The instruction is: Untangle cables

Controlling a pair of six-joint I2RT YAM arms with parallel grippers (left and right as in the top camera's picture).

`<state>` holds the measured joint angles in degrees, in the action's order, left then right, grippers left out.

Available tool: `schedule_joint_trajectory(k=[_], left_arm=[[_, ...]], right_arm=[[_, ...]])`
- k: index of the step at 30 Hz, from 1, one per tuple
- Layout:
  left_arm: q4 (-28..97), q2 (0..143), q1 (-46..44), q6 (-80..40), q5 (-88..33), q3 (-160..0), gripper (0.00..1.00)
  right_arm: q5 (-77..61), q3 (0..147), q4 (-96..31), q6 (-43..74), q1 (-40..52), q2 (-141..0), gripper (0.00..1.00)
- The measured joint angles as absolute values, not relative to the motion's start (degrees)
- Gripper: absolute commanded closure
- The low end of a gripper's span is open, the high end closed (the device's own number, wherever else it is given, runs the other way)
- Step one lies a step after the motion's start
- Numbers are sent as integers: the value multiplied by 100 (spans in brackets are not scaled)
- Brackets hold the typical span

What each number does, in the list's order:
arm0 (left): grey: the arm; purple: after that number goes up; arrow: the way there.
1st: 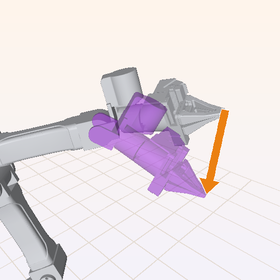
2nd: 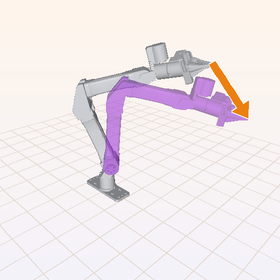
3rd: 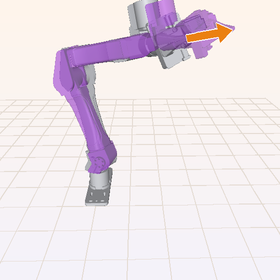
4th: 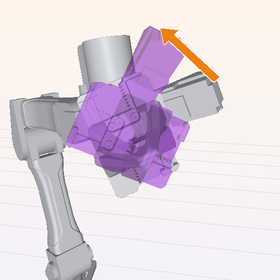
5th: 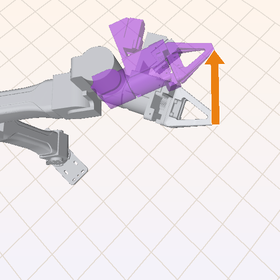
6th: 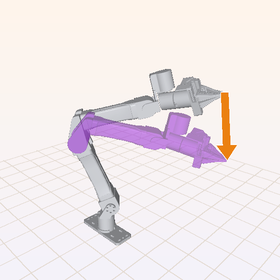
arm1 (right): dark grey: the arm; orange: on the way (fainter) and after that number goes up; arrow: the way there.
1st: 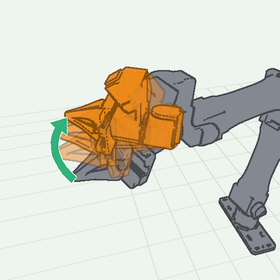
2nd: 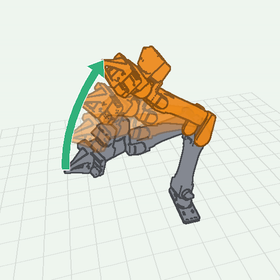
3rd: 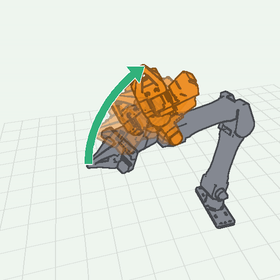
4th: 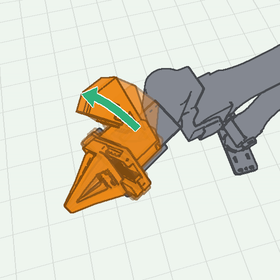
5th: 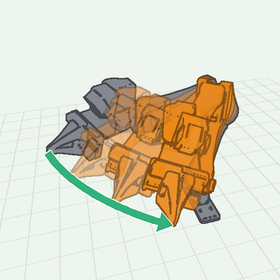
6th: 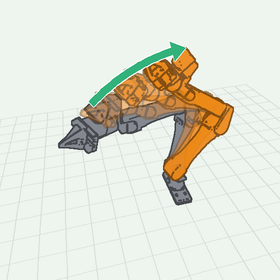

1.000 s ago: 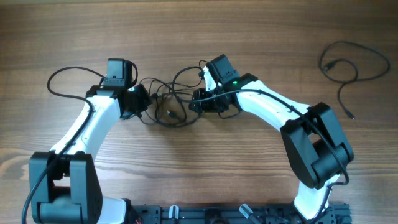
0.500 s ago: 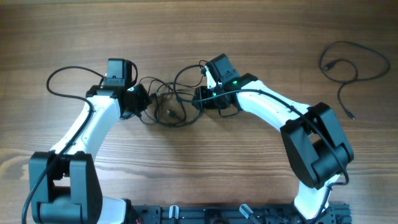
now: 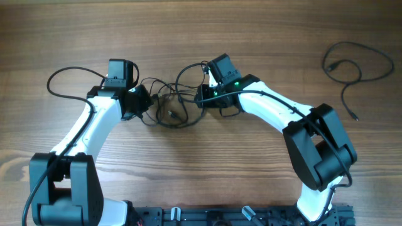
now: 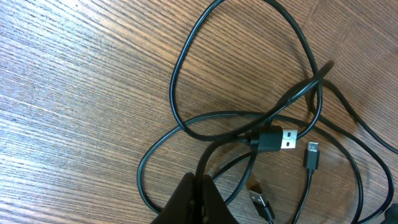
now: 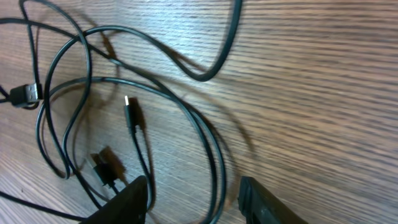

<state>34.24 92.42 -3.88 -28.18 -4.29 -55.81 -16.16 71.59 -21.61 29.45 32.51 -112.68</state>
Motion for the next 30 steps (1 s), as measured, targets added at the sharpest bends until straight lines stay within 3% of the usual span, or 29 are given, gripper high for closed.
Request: schedule_joint_trajectory(k=[13, 14, 15, 16, 30], left_arm=[[3404, 9242, -388, -2818, -419, -5581, 96], [3404, 9242, -388, -2818, -399, -5581, 96], [3404, 9242, -388, -2818, -390, -5581, 96], [3404, 9242, -388, -2816, -318, -5581, 96], [3579, 9242, -204, -2941, 779, -5581, 96]], right_arm=[[-1299, 7159, -1981, 2974, 3559, -11281, 53], [-1282, 7159, -1935, 2974, 3559, -11306, 61], [-1267, 7159, -1870, 2961, 3559, -11362, 85], [-1256, 7159, -1837, 2998, 3559, -11406, 96], [-738, 7159, -1914, 3258, 3450, -11518, 96]])
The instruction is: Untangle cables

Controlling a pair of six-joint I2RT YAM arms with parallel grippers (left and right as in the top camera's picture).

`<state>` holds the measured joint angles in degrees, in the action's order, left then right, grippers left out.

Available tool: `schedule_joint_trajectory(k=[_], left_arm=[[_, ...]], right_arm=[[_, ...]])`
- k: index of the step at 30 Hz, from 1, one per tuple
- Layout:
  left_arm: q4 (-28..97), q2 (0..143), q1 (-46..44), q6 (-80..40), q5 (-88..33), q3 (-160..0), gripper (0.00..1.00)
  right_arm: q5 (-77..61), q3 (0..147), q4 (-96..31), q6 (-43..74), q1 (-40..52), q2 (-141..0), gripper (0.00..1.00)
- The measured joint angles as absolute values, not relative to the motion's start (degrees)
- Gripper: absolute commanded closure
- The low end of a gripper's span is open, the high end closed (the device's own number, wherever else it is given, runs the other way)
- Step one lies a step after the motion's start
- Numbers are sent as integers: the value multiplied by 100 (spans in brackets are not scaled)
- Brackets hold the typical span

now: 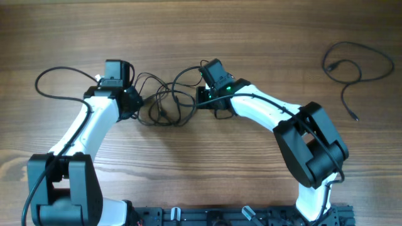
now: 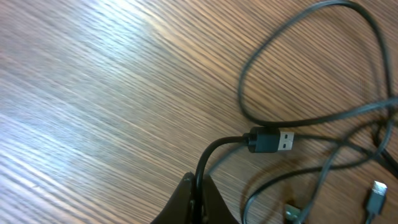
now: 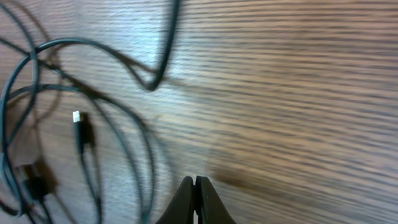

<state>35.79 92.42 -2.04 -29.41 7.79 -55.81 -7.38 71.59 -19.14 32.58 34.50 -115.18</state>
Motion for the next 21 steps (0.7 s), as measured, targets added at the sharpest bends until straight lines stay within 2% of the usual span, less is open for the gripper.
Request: schedule_joint_trajectory(k=[1, 3, 4, 5, 8, 13, 16, 21], left_arm=[[3581, 9242, -156, -2945, 799, -5581, 96], [3579, 9242, -93, -2947, 814, -5581, 96], [3579, 9242, -62, -2947, 810, -5581, 96], [3579, 9242, -56, -2947, 786, -5581, 96], [3568, 9242, -62, -2950, 685, -5581, 96], [3489, 9242, -123, -2947, 552, -5581, 96], [3422, 9244, -248, -2928, 473, -5581, 96], [3284, 9244, -600, -2735, 222, -5581, 96]], right_arm=[[-733, 7159, -1927, 3297, 3406, -11520, 96], [-740, 7159, -1920, 3326, 3328, -11520, 84], [-744, 7159, -1911, 3352, 3299, -11518, 66], [-762, 7159, -1879, 3363, 3245, -11518, 56], [-1035, 7148, -1660, 3212, 3214, -11520, 49], [-1559, 7148, -1374, 2987, 3258, -11520, 51], [-1651, 7148, -1297, 2952, 3319, -11520, 56], [-1625, 7148, -1256, 2928, 3411, -11618, 56]])
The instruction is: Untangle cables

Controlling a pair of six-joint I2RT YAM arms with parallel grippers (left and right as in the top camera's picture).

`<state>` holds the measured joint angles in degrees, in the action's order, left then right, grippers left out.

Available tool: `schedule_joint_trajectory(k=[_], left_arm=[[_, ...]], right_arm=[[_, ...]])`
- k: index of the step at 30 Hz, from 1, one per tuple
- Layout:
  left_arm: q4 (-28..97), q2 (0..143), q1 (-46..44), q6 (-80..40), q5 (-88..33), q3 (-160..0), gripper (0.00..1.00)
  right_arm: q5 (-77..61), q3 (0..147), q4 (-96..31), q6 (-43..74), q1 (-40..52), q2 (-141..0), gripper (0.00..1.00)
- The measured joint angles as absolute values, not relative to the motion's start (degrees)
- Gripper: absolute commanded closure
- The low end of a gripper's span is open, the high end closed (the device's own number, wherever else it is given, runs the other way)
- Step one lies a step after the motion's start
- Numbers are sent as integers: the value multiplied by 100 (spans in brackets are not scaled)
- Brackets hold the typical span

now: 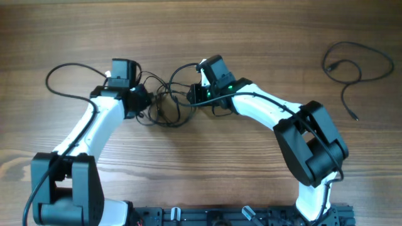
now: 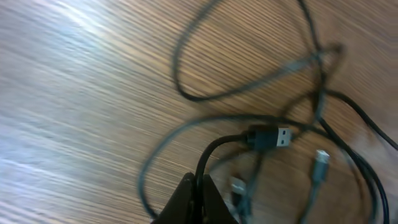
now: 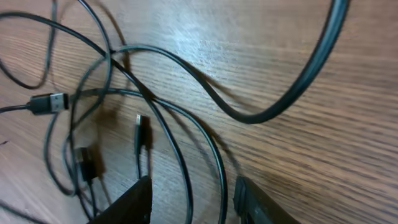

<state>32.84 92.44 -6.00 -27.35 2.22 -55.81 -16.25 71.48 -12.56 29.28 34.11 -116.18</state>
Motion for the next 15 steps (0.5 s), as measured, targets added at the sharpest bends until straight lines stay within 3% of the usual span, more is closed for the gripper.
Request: schedule_joint_trajectory(k=[5, 9, 15], left_arm=[[3229, 9244, -764, -2681, 137, -5581, 96], [3227, 9244, -762, -2681, 137, -5581, 96], [3229, 9244, -762, -2681, 137, -5581, 96]], right_arm=[[-1594, 7148, -1098, 2926, 3420, -11791, 56], [-1527, 7148, -1015, 2939, 3420, -11810, 70], [-1411, 7144, -1015, 2950, 3420, -11819, 68]])
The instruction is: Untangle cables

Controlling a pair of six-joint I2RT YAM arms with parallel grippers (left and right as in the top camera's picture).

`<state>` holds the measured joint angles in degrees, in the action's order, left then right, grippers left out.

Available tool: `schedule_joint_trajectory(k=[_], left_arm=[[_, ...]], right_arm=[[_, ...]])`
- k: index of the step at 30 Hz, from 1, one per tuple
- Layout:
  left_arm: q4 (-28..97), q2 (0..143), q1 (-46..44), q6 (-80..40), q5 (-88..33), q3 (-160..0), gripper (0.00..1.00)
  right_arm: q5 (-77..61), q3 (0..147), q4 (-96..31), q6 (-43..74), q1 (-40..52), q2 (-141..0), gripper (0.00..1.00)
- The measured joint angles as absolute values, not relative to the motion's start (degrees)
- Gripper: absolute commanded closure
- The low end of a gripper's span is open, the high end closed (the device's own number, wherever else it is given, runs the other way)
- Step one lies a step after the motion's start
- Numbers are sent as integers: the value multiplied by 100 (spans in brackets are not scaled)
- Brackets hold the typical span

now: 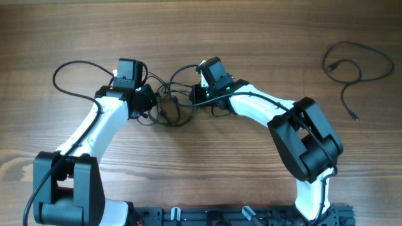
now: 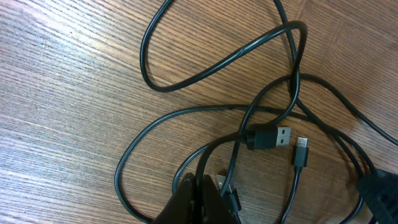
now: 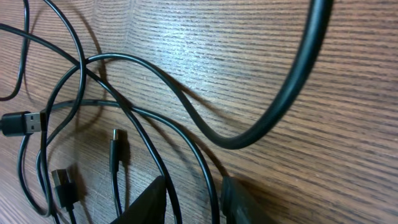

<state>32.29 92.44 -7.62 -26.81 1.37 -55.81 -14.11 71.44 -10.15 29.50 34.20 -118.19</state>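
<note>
A knot of black cables (image 1: 168, 103) lies at the table's middle between both arms. My left gripper (image 2: 200, 188) is shut on one black strand that rises from its tips and ends in a USB-A plug (image 2: 271, 137); a small plug (image 2: 301, 152) lies beside it. My right gripper (image 3: 194, 200) stands open low over the knot's right side, with two black strands (image 3: 208, 171) running between its fingers (image 3: 239, 200). A thick cable (image 3: 298, 81) curves past above them. A second USB plug (image 3: 62, 182) lies at the lower left.
A separate black cable (image 1: 350, 63) lies loose at the far right of the wooden table (image 1: 207, 169). A wide loop of cable (image 1: 69, 78) trails out to the left of the left arm. The right gripper's fingers (image 2: 378, 191) show at the left wrist view's lower right.
My left gripper, still shut on its strand, has moved a little right, closer to the knot. The right gripper's fingers stand closer together around the two strands and sit lower over them.
At first my left gripper was shut on a strand and the right was open over the knot. Then the left sat further left with the knot stretched, and the right was shut. Then the right was open again, both grippers nearer the knot, as now.
</note>
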Motion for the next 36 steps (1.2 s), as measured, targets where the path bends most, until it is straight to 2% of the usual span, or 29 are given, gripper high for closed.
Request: schedule_joint_trajectory(k=[2, 22, 25, 30, 33, 36], left_arm=[[3229, 9244, -762, -2681, 137, -5581, 96], [3229, 9249, -762, -2679, 137, -5581, 96], [3225, 9297, -762, -2679, 134, -5581, 96], [3181, 9522, -762, -2679, 134, -5581, 96], [3168, 9570, -762, -2679, 137, -5581, 96], [3170, 9570, -762, -2674, 137, -5581, 96]], right_arm=[[-1382, 7142, -1011, 2967, 3420, -11819, 61], [-1063, 7140, -191, 2829, 3623, -12033, 61], [-1061, 7140, -139, 2724, 3688, -12055, 71], [-978, 7140, -143, 2534, 3745, -12081, 80], [-878, 7140, -161, 2475, 3758, -12086, 96], [-803, 7137, -200, 2438, 3769, -12090, 96]])
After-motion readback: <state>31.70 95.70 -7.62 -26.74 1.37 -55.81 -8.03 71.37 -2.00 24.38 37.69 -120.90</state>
